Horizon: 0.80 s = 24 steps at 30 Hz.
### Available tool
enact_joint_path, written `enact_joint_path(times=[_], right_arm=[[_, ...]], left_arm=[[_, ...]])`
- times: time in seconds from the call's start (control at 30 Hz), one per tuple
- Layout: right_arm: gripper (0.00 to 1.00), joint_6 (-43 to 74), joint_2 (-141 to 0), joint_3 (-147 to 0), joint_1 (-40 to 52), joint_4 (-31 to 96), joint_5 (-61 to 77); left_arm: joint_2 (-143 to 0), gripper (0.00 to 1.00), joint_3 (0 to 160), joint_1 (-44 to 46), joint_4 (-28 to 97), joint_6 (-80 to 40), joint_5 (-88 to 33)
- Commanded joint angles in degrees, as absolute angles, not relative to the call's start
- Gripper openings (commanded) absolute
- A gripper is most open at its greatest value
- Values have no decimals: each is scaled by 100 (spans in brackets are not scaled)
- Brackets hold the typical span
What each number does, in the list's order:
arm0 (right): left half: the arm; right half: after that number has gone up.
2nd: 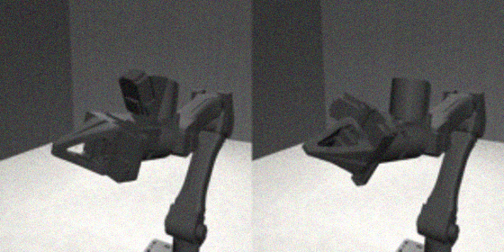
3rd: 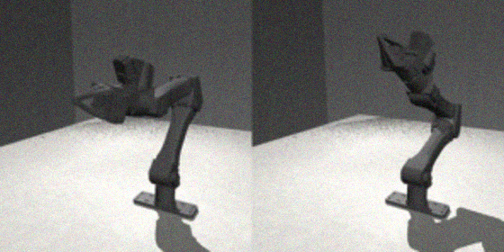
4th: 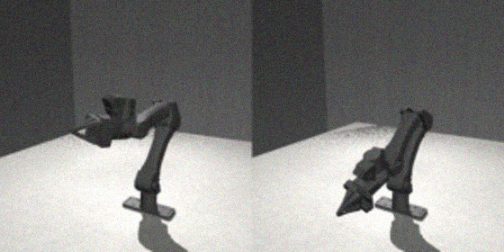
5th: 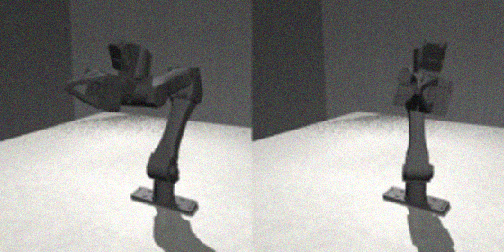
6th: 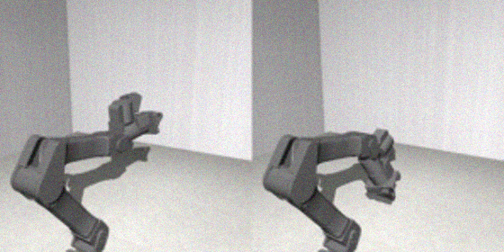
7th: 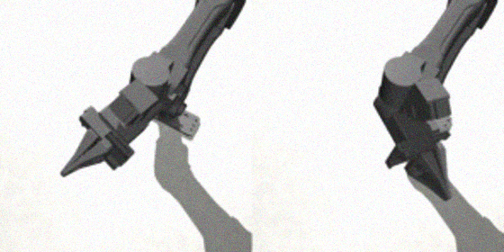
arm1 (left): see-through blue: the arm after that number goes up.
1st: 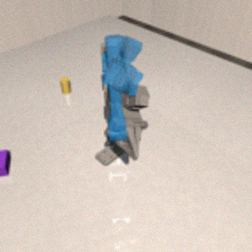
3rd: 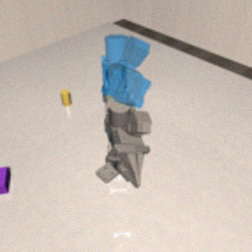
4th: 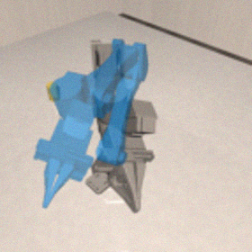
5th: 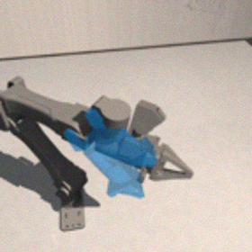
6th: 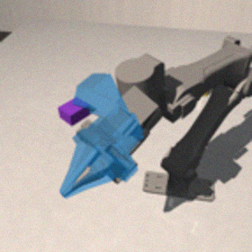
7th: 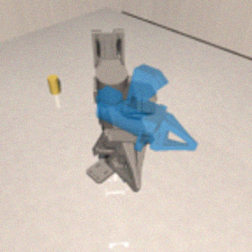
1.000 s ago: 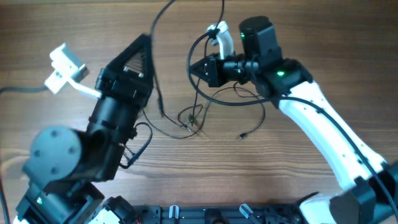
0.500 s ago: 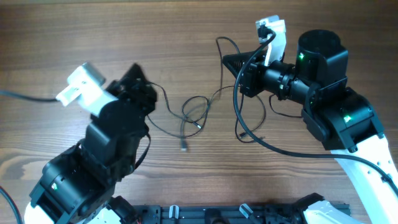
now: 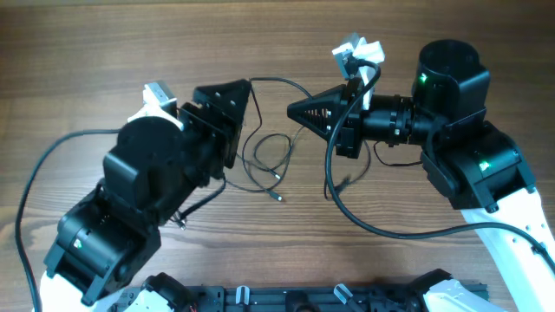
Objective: Untangle cables
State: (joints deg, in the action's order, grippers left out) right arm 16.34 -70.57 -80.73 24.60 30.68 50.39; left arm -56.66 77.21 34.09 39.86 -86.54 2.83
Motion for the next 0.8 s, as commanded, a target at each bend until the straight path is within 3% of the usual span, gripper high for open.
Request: enact_joint_path(times=[0.0,0.07,0.13,0.2,0.23,0.3,0.47,0.77], right_arm=[[4,1498,-7067,-8132,2530,3037,5201],[4,1498,-7072,-8130,2633,2952,5199],[4,1500,-7072,-8130,2668,2941,5199],[4,1498,-7081,-8130,2665,2950,5194],[4,1498,-7081,-8130,2665,2967,5081],[4,1500,-7081,-8130,2665,3011,4884],[4,1573,-7081,-8130,2665,3092,3972],[4,1660,-7091,-8130,2668,3092,4165]], left_arm=[[-5883,92,7728,3087,3369,-9478,-1085],[-6132,91,7728,3068,2853,-9651,-1710],[-6403,81,7728,3068,2716,-9649,-1868],[-6560,67,7728,3068,2722,-9649,-1896],[-6608,53,7728,3055,2722,-9649,-1907],[-6606,47,7728,3033,2722,-9647,-1903],[-6600,47,7728,2705,2945,-9625,-1907],[-6602,41,7728,2462,3061,-9629,-1994]])
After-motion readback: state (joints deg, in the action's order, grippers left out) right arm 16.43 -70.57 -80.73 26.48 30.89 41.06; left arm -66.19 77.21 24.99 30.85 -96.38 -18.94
